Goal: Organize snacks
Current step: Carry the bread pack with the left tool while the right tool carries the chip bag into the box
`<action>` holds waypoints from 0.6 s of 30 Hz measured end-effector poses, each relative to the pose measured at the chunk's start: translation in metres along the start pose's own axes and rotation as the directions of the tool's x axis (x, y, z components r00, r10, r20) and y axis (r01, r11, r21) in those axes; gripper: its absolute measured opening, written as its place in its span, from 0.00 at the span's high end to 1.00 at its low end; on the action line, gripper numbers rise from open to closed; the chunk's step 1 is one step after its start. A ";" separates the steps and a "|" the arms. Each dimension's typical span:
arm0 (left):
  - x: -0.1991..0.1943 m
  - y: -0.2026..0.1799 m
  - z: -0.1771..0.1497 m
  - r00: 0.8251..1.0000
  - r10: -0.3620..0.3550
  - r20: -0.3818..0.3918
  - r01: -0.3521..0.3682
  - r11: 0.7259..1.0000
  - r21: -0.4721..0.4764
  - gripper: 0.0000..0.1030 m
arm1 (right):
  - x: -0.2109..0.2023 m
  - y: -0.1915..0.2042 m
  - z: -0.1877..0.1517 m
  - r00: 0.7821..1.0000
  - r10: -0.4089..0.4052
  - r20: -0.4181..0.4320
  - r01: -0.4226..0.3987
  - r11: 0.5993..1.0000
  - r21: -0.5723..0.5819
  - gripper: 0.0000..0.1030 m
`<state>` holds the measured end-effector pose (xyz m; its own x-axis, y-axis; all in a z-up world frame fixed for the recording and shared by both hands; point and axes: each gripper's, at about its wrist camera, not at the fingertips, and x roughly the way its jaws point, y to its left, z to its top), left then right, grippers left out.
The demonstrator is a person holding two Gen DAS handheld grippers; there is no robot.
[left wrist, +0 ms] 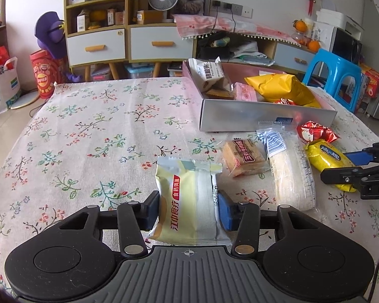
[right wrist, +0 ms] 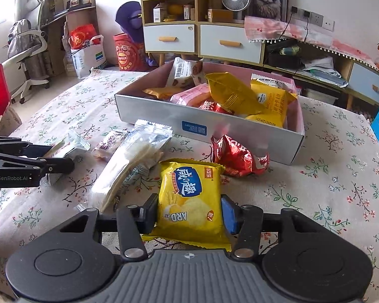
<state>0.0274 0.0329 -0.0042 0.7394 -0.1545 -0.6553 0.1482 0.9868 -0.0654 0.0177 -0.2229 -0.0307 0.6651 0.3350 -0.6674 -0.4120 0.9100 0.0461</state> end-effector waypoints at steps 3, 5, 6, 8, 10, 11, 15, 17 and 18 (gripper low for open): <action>-0.003 0.000 0.003 1.000 -0.003 0.009 0.003 1.000 -0.006 0.56 | -0.005 -0.001 0.003 1.000 0.004 0.015 -0.004 1.000 0.011 0.60; -0.006 0.000 0.005 1.000 -0.007 0.016 0.007 1.000 -0.012 0.56 | -0.009 0.000 0.006 1.000 0.011 0.027 -0.011 1.000 0.018 0.60; -0.007 0.000 0.007 1.000 -0.008 0.020 0.009 1.000 -0.013 0.56 | -0.011 0.000 0.007 0.999 0.013 0.034 -0.014 1.000 0.019 0.60; -0.009 -0.001 0.010 1.000 -0.013 0.028 0.013 1.000 -0.014 0.56 | -0.014 0.001 0.010 0.999 0.018 0.044 -0.018 1.000 0.020 0.60; -0.011 -0.002 0.013 0.999 -0.015 0.042 0.016 1.000 -0.011 0.56 | -0.017 0.002 0.012 0.998 0.021 0.054 -0.023 1.000 0.021 0.60; -0.012 -0.003 0.015 0.999 -0.017 0.049 0.017 1.000 -0.008 0.56 | -0.018 0.002 0.013 0.998 0.022 0.059 -0.023 1.000 0.021 0.60; -0.013 -0.008 0.021 0.997 -0.023 0.074 0.023 1.000 0.002 0.56 | -0.019 0.000 0.021 0.997 0.014 0.076 -0.017 0.999 0.030 0.60; -0.014 -0.011 0.026 0.996 -0.029 0.088 0.028 1.000 0.004 0.56 | -0.019 -0.001 0.027 0.996 0.008 0.086 -0.012 0.999 0.043 0.60; -0.015 -0.014 0.028 0.995 -0.028 0.097 0.027 1.000 0.008 0.56 | -0.020 -0.002 0.031 0.996 0.005 0.094 -0.009 0.999 0.049 0.60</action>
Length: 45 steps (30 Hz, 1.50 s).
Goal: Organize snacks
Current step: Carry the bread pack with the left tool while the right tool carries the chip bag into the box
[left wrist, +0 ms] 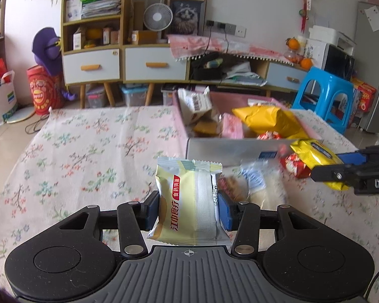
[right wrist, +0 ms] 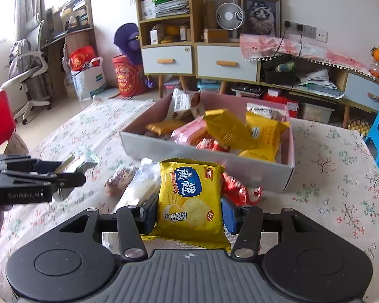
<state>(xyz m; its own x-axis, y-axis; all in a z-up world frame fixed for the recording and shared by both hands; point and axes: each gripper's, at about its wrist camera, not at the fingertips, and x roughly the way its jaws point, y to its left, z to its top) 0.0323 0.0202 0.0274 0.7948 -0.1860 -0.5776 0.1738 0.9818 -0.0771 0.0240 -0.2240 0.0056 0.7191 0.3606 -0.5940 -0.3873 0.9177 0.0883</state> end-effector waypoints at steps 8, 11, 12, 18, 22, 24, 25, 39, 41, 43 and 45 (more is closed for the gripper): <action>0.009 -0.014 0.022 1.000 -0.016 0.010 0.016 1.000 0.000 0.56 | -0.008 -0.006 0.041 0.995 -0.048 0.084 0.049 0.999 -0.011 0.60; 0.016 -0.019 0.036 1.000 -0.016 0.021 0.016 1.000 0.006 0.56 | -0.003 -0.014 0.053 0.994 -0.053 0.095 0.051 0.998 0.021 0.60; 0.018 -0.019 0.042 0.999 -0.019 0.028 0.019 1.000 0.006 0.56 | -0.001 -0.016 0.057 0.994 -0.052 0.097 0.050 0.998 0.030 0.60; 0.041 -0.025 0.066 0.998 -0.045 0.045 0.045 0.999 -0.003 0.56 | 0.024 -0.031 0.074 0.994 -0.090 0.060 0.088 0.996 0.026 0.60; 0.065 -0.024 0.071 0.998 -0.053 0.025 0.053 0.998 -0.036 0.56 | 0.043 -0.049 0.086 0.997 -0.079 0.021 0.076 0.990 0.117 0.60; 0.076 -0.022 0.072 0.998 -0.059 0.022 0.061 0.996 -0.066 0.56 | 0.053 -0.055 0.090 0.997 -0.077 0.011 0.074 0.985 0.153 0.60; 0.081 -0.021 0.074 0.998 -0.059 0.028 0.061 0.995 -0.082 0.56 | 0.058 -0.058 0.091 0.997 -0.078 0.008 0.076 0.984 0.163 0.60; 0.122 -0.019 0.078 0.999 -0.033 -0.020 0.029 0.983 -0.180 0.56 | 0.114 -0.072 0.101 0.998 -0.042 -0.046 0.054 0.953 0.299 0.60; 0.123 -0.021 0.078 0.999 -0.030 -0.020 0.026 0.986 -0.165 0.56 | 0.116 -0.071 0.098 0.998 -0.031 -0.051 0.045 0.949 0.311 0.58; 0.123 -0.021 0.077 0.999 -0.028 -0.015 0.026 0.988 -0.150 0.54 | 0.115 -0.074 0.099 0.999 -0.032 -0.040 0.044 0.945 0.323 0.54; 0.123 -0.020 0.078 0.999 -0.042 -0.021 0.039 0.989 -0.142 0.52 | 0.111 -0.075 0.099 0.999 -0.030 -0.037 0.040 0.941 0.336 0.48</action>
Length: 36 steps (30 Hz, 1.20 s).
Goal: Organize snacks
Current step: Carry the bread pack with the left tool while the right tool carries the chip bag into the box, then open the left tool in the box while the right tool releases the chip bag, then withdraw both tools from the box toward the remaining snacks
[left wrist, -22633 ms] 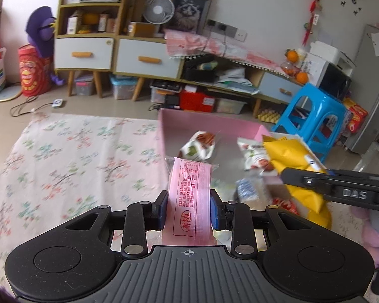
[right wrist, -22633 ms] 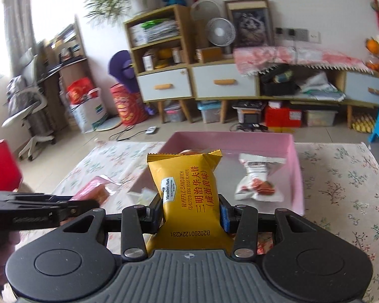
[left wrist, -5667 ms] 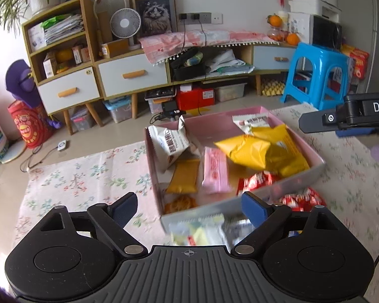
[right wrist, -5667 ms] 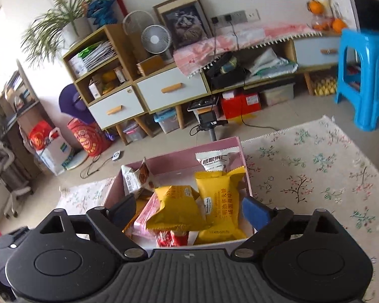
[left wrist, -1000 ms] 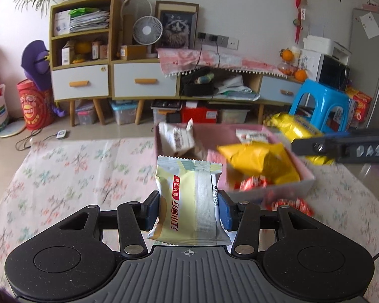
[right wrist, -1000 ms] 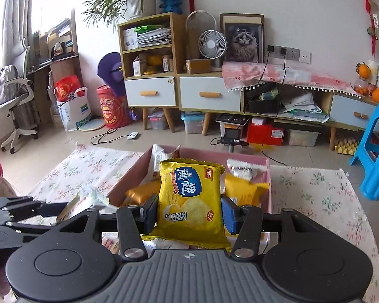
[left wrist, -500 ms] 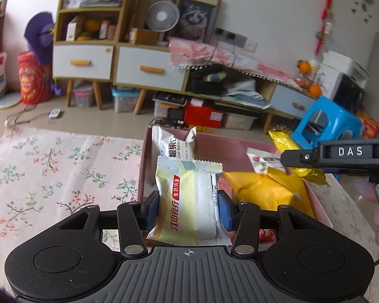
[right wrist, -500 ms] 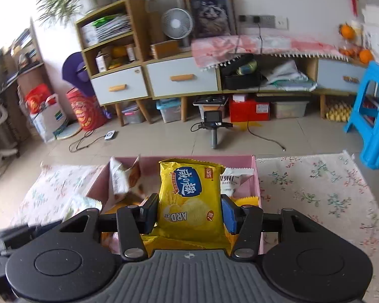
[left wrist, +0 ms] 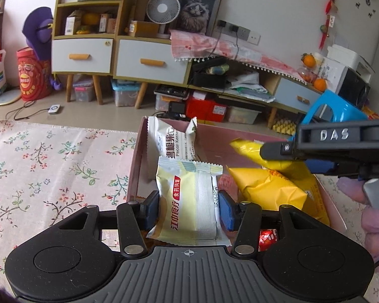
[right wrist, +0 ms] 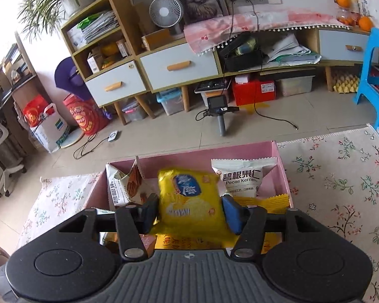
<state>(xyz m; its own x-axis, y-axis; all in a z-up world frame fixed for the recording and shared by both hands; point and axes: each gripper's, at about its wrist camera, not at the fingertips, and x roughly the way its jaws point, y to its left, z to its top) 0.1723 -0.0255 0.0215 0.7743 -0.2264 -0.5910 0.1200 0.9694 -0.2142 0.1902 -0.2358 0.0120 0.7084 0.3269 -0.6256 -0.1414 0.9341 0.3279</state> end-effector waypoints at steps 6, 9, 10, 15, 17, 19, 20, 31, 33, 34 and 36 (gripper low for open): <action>-0.006 0.001 0.002 0.999 -0.045 -0.012 0.045 0.999 -0.005 0.31 | -0.014 -0.003 0.002 1.000 -0.017 0.014 0.017 1.000 0.011 0.30; -0.012 -0.001 0.000 0.999 -0.048 -0.020 0.049 0.999 0.012 0.26 | -0.022 -0.005 0.000 0.999 -0.026 0.018 0.026 1.000 0.017 0.28; -0.015 -0.002 -0.001 0.999 -0.048 -0.020 0.048 0.999 0.023 0.24 | -0.024 -0.006 -0.001 0.999 -0.028 0.019 0.028 0.999 0.020 0.28; -0.032 -0.005 -0.005 0.999 -0.041 -0.018 0.043 0.996 0.074 0.16 | -0.041 -0.008 -0.007 0.999 -0.038 0.020 0.038 0.999 0.008 0.21; -0.038 -0.005 -0.007 0.999 -0.036 -0.021 0.038 0.996 0.086 0.14 | -0.049 -0.009 -0.009 0.998 -0.049 0.025 0.049 0.999 -0.001 0.20; -0.045 -0.004 -0.008 0.999 -0.029 -0.024 0.032 0.995 0.098 0.13 | -0.056 -0.010 -0.011 0.998 -0.050 0.029 0.050 0.999 0.001 0.19; -0.049 -0.003 -0.010 0.999 -0.026 -0.024 0.029 0.994 0.104 0.12 | -0.060 -0.010 -0.012 0.998 -0.049 0.029 0.049 0.999 0.003 0.18; -0.087 0.003 -0.032 0.998 0.030 -0.048 -0.020 0.979 0.205 0.08 | -0.099 -0.006 -0.039 0.995 -0.099 0.029 0.101 0.992 -0.079 0.11; -0.092 0.004 -0.036 0.997 0.040 -0.060 -0.026 0.974 0.223 0.08 | -0.105 -0.004 -0.044 0.993 -0.115 0.032 0.117 0.987 -0.109 0.10; -0.096 0.004 -0.040 0.997 0.044 -0.064 -0.028 0.973 0.229 0.08 | -0.109 -0.002 -0.047 0.992 -0.120 0.035 0.123 0.985 -0.121 0.10; -0.101 0.004 -0.043 0.996 0.049 -0.073 -0.031 0.971 0.237 0.08 | -0.114 0.000 -0.052 0.992 -0.125 0.036 0.129 0.982 -0.140 0.10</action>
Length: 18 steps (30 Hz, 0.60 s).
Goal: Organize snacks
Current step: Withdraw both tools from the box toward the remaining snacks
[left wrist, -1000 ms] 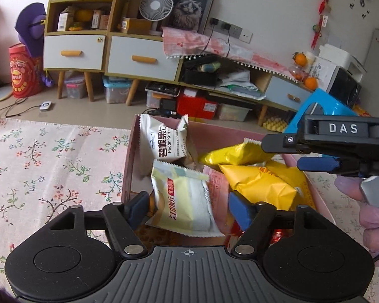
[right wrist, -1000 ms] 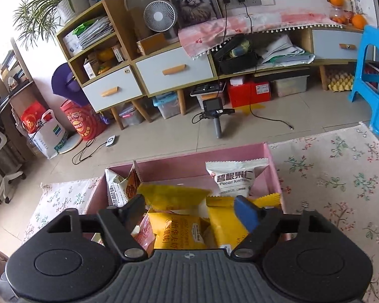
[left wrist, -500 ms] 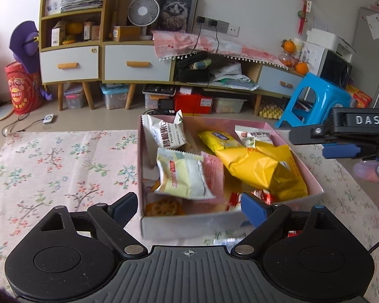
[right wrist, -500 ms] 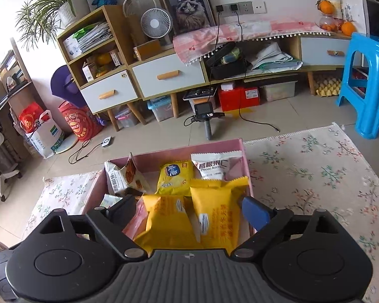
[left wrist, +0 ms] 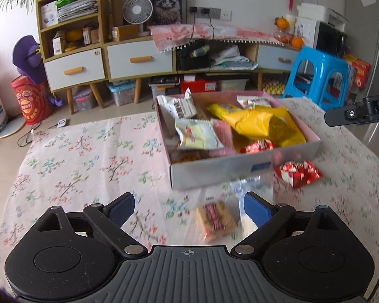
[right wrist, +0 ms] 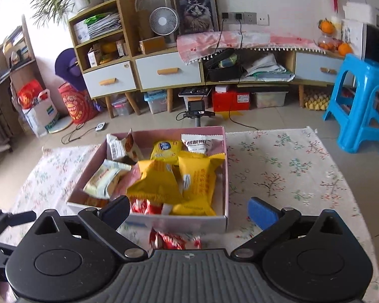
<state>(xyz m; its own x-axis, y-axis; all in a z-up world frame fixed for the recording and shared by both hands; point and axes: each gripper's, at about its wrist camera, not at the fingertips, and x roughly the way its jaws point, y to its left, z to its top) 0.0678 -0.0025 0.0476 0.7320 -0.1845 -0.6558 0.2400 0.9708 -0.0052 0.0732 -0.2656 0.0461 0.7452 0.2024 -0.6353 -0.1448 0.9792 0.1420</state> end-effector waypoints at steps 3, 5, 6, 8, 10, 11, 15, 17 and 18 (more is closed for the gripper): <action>-0.008 -0.002 -0.007 1.000 0.004 -0.013 -0.004 1.000 0.008 0.08 | -0.006 0.005 -0.008 1.000 0.003 -0.001 -0.003 0.999 -0.036 0.09; -0.011 -0.003 -0.012 1.000 0.008 -0.022 -0.007 1.000 0.011 0.08 | -0.010 0.011 -0.015 1.000 0.003 0.000 -0.003 0.998 -0.060 0.08; -0.013 -0.004 -0.016 1.000 0.009 -0.028 -0.009 1.000 0.012 0.08 | -0.012 0.013 -0.018 1.000 0.007 0.001 -0.007 0.997 -0.071 0.08; -0.015 -0.004 -0.023 0.999 0.004 -0.040 -0.003 1.000 0.015 0.07 | -0.015 0.018 -0.026 1.000 0.012 0.005 -0.012 0.996 -0.089 0.08; -0.018 -0.003 -0.033 0.999 -0.009 -0.044 0.010 1.000 0.026 0.07 | -0.017 0.021 -0.033 1.000 0.006 0.010 -0.005 0.994 -0.108 0.08; -0.019 -0.003 -0.037 0.999 -0.011 -0.044 0.012 0.999 0.033 0.07 | -0.017 0.022 -0.038 1.000 0.002 0.014 0.000 0.993 -0.115 0.08; -0.019 -0.004 -0.049 0.998 -0.032 -0.059 0.034 0.999 0.037 0.07 | -0.008 0.026 -0.058 1.000 -0.010 -0.018 0.007 0.992 -0.128 0.08; -0.017 -0.007 -0.053 0.996 -0.052 -0.069 0.056 0.997 0.055 0.07 | -0.002 0.030 -0.068 0.999 -0.027 -0.030 0.021 0.984 -0.177 0.08; -0.016 -0.010 -0.055 0.996 -0.056 -0.071 0.061 0.996 0.071 0.07 | -0.001 0.032 -0.073 0.999 -0.035 -0.033 0.027 0.978 -0.209 0.08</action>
<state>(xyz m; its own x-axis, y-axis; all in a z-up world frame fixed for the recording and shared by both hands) 0.0187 -0.0010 0.0171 0.6706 -0.2268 -0.7063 0.3287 0.9444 0.0088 0.0204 -0.2334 -0.0041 0.7280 0.1685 -0.6645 -0.2571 0.9657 -0.0368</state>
